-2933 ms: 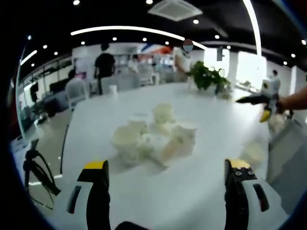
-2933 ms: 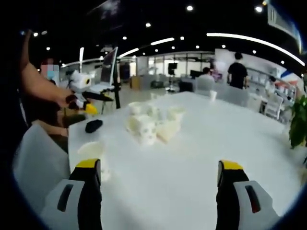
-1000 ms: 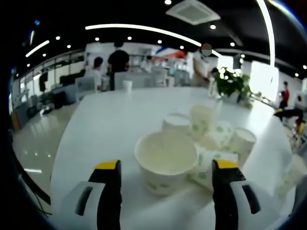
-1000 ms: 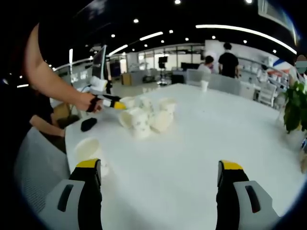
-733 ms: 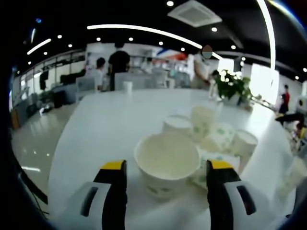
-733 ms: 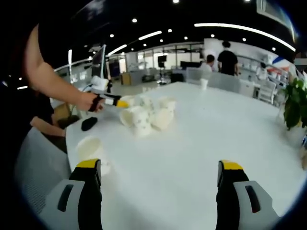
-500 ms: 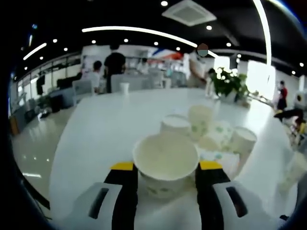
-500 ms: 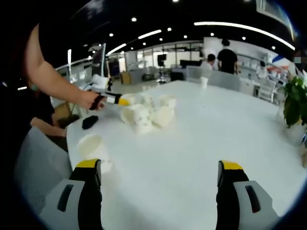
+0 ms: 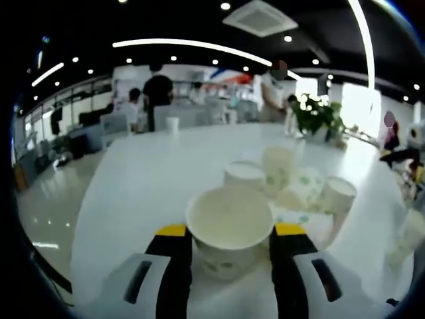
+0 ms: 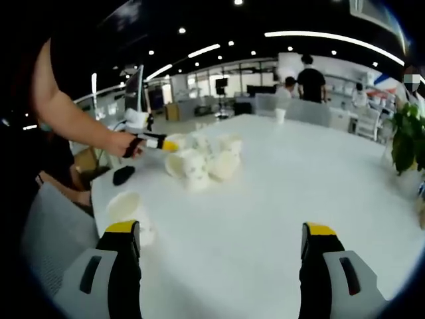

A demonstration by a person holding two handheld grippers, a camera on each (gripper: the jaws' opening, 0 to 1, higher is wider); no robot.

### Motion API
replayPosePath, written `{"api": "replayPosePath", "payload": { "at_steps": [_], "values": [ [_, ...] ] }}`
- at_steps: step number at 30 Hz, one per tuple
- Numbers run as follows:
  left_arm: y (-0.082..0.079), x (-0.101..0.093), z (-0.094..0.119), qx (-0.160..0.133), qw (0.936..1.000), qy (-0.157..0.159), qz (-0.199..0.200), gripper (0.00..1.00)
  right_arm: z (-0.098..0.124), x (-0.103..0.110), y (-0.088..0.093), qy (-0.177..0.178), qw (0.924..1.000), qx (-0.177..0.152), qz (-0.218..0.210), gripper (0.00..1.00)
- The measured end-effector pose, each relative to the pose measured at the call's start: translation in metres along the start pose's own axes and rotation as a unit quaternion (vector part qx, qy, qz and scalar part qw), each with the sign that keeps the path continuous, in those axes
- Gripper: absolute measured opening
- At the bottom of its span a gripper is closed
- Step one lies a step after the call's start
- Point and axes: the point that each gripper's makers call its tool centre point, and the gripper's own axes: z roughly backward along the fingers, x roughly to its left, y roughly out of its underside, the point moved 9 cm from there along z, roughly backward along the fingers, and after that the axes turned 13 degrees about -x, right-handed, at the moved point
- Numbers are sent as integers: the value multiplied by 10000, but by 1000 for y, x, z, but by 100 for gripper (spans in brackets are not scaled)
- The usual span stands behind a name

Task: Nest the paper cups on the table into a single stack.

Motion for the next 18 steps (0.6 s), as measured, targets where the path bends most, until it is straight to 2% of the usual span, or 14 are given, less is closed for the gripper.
{"api": "replayPosePath", "payload": {
  "at_steps": [6, 18],
  "values": [
    [-5, 2, 0, -28, 10000, -34, -29, 44, 0, 1, -1, -12, 9999, -105, -68, 100],
    [-28, 9, -2, -306, 9995, -76, -81, 43, 0, 1, -1, -5, 9999, -83, -75, 100]
  ]
}}
